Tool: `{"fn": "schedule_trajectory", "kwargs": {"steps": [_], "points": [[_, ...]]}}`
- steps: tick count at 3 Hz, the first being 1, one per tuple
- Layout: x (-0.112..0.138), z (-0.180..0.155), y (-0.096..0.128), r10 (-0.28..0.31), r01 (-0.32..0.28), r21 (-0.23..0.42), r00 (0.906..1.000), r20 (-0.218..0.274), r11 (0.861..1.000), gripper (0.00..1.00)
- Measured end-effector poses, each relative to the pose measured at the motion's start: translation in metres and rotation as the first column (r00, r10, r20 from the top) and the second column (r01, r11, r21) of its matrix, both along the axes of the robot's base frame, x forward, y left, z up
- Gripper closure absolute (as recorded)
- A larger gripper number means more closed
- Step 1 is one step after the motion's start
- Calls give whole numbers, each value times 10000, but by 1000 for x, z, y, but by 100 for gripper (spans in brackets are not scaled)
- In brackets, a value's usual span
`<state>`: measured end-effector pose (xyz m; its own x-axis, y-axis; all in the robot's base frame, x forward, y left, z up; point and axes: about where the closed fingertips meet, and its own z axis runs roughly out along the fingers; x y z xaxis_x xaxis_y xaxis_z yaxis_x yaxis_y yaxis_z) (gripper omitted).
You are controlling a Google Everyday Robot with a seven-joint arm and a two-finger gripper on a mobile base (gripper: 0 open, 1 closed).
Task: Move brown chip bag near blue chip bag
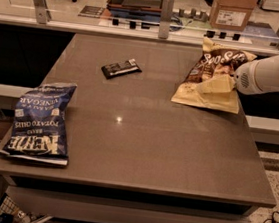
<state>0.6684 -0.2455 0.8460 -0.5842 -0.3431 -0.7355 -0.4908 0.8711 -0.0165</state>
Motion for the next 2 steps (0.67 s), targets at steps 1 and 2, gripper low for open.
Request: {"fn": "schedule_trajectory", "kwargs": {"steps": [1, 2], "points": [[-7, 31, 12, 696, -696, 10, 9974, 169, 9976, 100], [-16, 73, 24, 1518, -1528, 173, 9873, 474, 9881, 100]]}}
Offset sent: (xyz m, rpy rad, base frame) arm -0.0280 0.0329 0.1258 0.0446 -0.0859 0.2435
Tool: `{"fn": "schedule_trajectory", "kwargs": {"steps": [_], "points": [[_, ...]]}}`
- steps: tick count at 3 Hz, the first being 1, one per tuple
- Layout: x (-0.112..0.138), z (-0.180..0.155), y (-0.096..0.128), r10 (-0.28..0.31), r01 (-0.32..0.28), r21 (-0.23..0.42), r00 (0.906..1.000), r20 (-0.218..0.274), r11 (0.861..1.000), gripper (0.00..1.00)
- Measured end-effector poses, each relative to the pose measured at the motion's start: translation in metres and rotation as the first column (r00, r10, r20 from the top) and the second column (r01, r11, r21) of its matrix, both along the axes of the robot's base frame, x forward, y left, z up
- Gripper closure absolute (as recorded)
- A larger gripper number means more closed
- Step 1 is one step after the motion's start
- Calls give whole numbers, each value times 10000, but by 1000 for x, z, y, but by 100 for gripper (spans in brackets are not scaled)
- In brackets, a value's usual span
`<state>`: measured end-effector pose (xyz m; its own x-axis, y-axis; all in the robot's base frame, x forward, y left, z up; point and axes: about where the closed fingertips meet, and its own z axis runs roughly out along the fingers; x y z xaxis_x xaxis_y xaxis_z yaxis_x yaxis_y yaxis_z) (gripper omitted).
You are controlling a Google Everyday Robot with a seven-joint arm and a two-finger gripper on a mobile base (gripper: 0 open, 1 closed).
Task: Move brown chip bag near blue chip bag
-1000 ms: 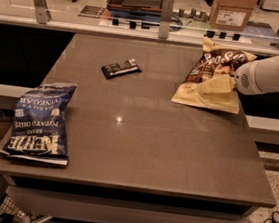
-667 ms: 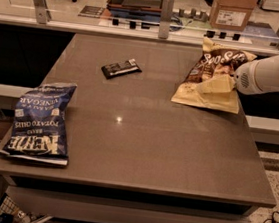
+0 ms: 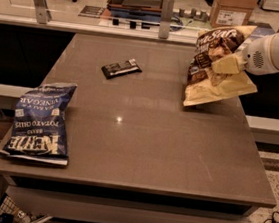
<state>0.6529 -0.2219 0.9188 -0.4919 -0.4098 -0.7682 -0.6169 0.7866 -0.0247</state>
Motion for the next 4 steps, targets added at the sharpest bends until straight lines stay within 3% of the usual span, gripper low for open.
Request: {"fn": "schedule_trajectory", "kwargs": {"steps": [2, 3, 4], "points": [[-14, 39, 14, 1055, -1073, 707, 9940, 291, 9917, 100], [-28, 53, 23, 1839, -1844, 1026, 9828, 144, 9775, 100], [-59, 70, 33, 2744, -2708, 983, 9613, -252, 9576, 100]]}}
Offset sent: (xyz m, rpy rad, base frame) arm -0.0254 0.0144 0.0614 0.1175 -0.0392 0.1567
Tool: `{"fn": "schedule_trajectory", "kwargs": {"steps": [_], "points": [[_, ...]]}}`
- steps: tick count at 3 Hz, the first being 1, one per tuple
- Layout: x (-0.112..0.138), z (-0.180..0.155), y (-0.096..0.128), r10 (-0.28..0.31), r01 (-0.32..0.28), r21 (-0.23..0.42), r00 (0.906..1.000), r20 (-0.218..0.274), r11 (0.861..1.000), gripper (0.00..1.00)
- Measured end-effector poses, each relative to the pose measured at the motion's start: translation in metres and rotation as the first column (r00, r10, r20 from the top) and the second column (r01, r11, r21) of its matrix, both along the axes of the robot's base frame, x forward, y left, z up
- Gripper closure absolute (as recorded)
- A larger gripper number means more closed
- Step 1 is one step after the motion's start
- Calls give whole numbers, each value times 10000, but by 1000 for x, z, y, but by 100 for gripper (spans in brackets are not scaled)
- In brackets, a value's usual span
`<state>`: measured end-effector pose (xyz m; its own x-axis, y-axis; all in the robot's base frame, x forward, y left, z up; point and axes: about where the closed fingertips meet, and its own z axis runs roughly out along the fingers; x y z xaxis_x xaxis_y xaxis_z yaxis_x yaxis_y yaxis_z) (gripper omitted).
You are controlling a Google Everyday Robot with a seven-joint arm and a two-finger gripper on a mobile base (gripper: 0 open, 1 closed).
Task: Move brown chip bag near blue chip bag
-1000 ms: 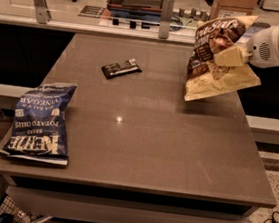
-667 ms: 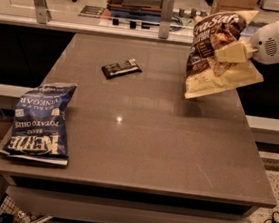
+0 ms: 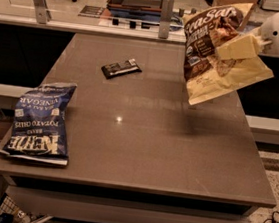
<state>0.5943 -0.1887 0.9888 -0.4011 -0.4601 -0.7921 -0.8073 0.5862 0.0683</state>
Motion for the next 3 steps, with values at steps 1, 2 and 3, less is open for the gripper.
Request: {"fn": "schedule_trajectory", "kwargs": {"steps": [1, 2, 3], "points": [[-37, 14, 13, 526, -536, -379, 9982, -280, 9978, 100], [-75, 19, 29, 548, -576, -611, 9975, -456, 9965, 100], [-110, 15, 44, 71, -101, -568, 9986, -533, 9983, 100]]}}
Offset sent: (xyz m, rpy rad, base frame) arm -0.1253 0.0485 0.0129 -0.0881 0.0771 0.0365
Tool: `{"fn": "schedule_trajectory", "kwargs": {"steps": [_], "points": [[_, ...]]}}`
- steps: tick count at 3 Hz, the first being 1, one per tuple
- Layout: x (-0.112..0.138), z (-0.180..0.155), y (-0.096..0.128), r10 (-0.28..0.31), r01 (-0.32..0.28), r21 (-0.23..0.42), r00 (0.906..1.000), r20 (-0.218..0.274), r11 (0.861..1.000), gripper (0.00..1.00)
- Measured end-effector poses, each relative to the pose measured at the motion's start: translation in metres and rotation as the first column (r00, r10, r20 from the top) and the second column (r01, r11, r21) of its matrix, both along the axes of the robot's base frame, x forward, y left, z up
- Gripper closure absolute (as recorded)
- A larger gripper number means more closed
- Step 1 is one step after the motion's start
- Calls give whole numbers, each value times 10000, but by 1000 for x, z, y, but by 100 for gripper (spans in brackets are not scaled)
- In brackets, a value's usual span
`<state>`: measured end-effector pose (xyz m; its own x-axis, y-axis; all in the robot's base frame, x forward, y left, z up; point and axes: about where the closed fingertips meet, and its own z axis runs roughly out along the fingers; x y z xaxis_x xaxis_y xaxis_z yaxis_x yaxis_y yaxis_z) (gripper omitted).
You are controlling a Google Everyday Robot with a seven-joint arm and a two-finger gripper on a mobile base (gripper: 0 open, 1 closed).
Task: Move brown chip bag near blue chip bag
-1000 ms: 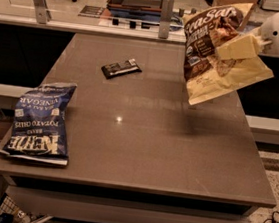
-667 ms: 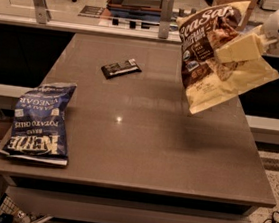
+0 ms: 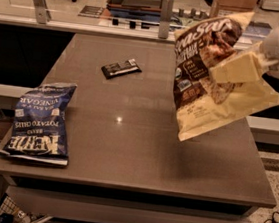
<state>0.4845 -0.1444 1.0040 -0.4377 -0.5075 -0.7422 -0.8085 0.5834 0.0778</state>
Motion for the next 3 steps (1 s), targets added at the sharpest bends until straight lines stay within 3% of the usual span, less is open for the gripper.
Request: {"fn": "schedule_trajectory", "kwargs": {"steps": [1, 3], "points": [[-29, -9, 8, -769, 771, 328, 9970, -89, 9965, 100], [-63, -37, 22, -1669, 1773, 1612, 9830, -759, 9709, 100]]}}
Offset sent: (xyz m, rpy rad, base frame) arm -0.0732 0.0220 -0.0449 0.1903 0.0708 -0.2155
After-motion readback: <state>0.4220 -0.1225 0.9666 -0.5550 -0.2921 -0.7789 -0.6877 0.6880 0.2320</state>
